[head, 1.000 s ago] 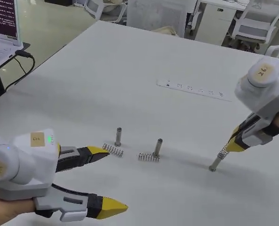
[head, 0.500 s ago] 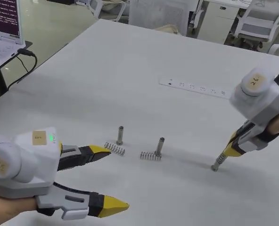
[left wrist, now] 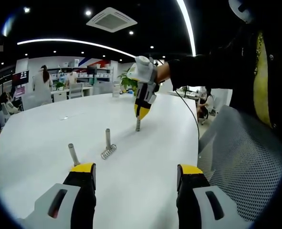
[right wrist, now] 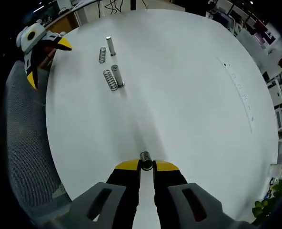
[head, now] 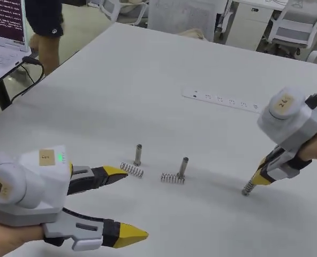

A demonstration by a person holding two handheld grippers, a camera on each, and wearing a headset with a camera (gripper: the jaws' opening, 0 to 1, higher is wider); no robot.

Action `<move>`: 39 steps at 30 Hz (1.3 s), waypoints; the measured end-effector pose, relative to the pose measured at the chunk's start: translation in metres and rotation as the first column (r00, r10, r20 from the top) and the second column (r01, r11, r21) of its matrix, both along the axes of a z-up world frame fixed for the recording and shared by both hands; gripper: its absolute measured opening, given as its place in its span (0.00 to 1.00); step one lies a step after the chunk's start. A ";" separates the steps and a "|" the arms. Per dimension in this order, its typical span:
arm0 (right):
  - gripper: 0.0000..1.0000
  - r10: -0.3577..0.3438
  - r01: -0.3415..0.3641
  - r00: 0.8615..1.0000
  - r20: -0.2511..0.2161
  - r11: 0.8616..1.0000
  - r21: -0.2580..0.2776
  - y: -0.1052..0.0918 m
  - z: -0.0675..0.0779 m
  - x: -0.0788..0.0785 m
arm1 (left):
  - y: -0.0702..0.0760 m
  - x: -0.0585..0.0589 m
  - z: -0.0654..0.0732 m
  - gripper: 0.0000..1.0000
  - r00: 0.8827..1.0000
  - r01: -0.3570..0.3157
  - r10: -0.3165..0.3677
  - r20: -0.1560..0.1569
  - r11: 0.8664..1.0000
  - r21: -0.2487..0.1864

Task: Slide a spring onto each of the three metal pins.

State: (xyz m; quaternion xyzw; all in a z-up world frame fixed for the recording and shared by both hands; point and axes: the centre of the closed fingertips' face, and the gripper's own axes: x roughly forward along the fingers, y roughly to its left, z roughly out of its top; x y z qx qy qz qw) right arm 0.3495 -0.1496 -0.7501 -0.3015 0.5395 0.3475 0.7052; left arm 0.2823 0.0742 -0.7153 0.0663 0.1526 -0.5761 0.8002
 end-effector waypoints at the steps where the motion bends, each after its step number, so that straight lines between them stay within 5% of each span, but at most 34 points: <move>1: 0.07 0.000 0.000 1.000 -0.002 1.000 -0.002 0.000 -0.001 -0.001 | 0.000 0.000 0.000 0.65 1.000 0.000 0.000 0.000 1.000 0.000; 15: 0.07 -0.003 0.003 1.000 -0.009 1.000 0.000 0.000 -0.005 -0.004 | 0.001 0.000 0.002 0.65 1.000 -0.002 0.002 0.003 1.000 0.002; 19: 0.07 -0.021 0.022 1.000 -0.020 0.999 0.043 0.007 -0.004 -0.005 | 0.001 0.000 0.002 0.64 1.000 -0.003 0.003 0.003 1.000 0.002; 39: 0.08 0.016 -0.015 1.000 -0.007 1.000 0.027 0.020 -0.005 -0.003 | 0.001 0.000 0.002 0.64 1.000 -0.003 0.003 0.002 1.000 0.000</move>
